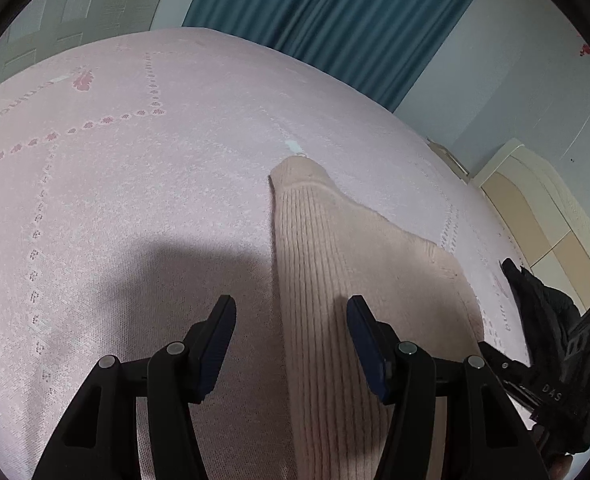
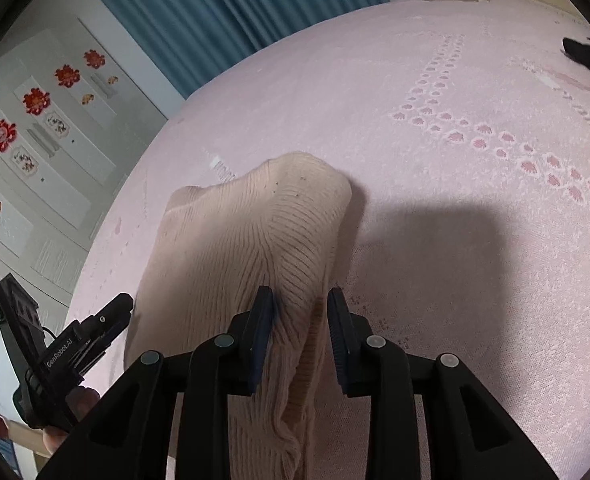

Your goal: Fold small clothes

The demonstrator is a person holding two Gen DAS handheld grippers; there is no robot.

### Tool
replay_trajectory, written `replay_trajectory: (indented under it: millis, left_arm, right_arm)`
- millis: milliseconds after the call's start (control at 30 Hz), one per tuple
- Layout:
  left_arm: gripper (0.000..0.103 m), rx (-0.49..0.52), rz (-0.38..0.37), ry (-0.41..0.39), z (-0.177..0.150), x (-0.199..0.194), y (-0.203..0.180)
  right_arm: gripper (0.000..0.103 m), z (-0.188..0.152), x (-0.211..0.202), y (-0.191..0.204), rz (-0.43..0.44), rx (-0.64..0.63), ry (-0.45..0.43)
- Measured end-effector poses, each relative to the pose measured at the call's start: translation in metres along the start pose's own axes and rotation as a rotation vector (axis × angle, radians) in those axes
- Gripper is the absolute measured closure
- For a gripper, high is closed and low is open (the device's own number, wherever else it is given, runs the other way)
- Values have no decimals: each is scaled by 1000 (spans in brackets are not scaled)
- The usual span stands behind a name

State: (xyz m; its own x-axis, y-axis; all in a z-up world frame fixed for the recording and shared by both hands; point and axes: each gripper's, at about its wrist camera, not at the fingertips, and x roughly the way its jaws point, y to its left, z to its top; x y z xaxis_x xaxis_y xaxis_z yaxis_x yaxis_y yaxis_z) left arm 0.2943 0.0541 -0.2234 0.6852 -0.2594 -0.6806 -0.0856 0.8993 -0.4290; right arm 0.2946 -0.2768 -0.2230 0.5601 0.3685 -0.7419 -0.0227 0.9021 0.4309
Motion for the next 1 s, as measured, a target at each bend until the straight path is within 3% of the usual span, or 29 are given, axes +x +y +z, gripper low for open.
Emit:
replay_trajectory:
  millis: [300,500,667,800,1000]
  left_arm:
    - [47,47,27,-10,-2,1,-7]
    - [47,51,34,-12,-2,1,-7]
    - [47,53,34,-12,-2,1,-7]
    - [47,54,32,-14,-2,1,-7]
    - [45,72,39,7,-4,4,-10]
  right_arm:
    - [74,-13,-12,10,4,-60,14]
    - [70,-23,0,26,-96,-164,41]
    - [89,-25,-3,30,-105,-194,10]
    - [91,-21,-12,28,-93,-176,-50]
    - [90,-23,0,32,-173,-211,1]
